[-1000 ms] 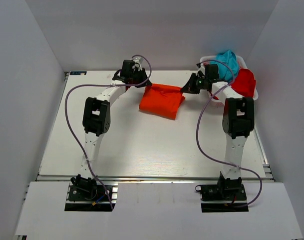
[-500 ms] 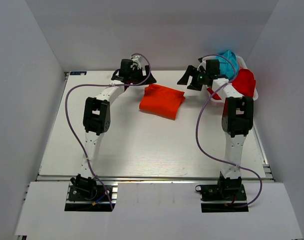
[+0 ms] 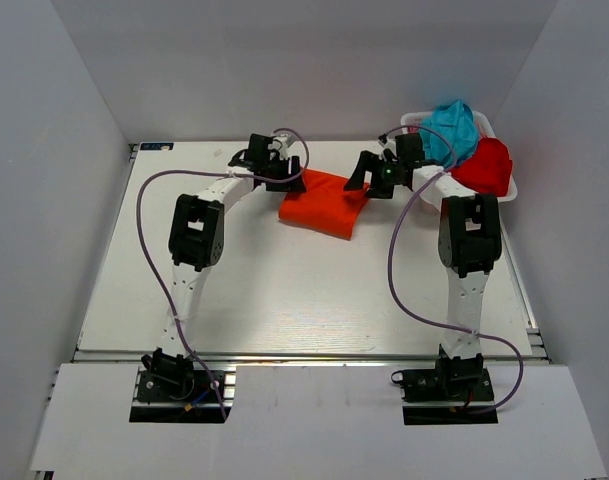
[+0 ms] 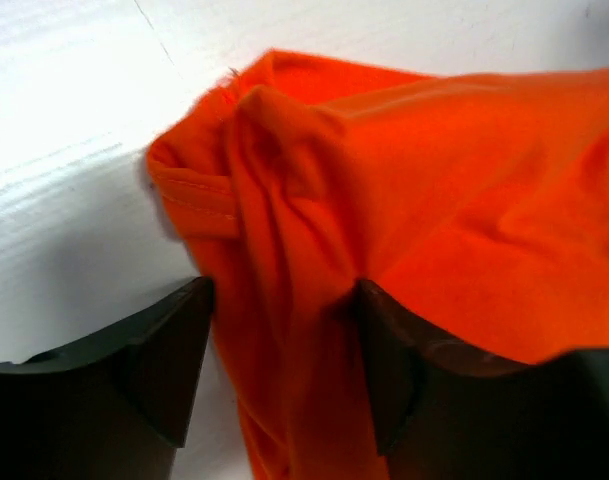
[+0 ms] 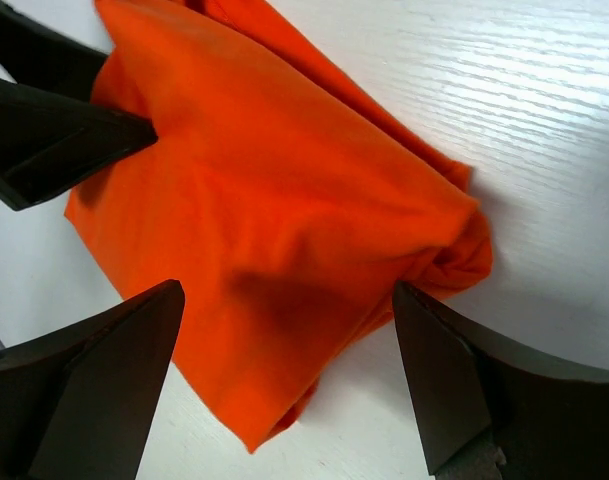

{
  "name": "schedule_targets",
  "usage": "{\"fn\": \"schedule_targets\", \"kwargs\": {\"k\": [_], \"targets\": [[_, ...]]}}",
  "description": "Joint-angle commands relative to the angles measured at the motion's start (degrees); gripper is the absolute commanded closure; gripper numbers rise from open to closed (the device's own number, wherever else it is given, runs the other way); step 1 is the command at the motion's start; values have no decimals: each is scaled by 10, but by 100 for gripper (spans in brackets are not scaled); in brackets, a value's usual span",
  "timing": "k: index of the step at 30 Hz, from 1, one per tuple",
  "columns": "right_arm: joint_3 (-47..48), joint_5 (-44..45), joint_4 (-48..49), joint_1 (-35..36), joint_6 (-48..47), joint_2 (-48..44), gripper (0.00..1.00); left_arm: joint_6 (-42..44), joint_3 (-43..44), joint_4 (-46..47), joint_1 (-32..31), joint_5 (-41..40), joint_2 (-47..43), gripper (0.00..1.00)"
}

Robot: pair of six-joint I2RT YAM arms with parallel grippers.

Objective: Fold and stack the t-shirts
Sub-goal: Put the neatly folded tshirt into the corner of the board with the left arm

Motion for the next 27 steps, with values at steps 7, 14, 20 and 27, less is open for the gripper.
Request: {"fn": "schedule_targets", "kwargs": {"k": [7,14,20,27], "targets": [[-4,22,7,-5,7,22,10,32,-5,-37,-8,37,-1,63],[7,24,3,-7,19,59,10,32,-50,-16,-8,42,-24,88],[21,-25,7,-1,-13,44,10,22,-116,19,-8,37,-70,100],[25,-128,17,14,-85,-22,10,22,-198,43,3,-4,-142,100]]}}
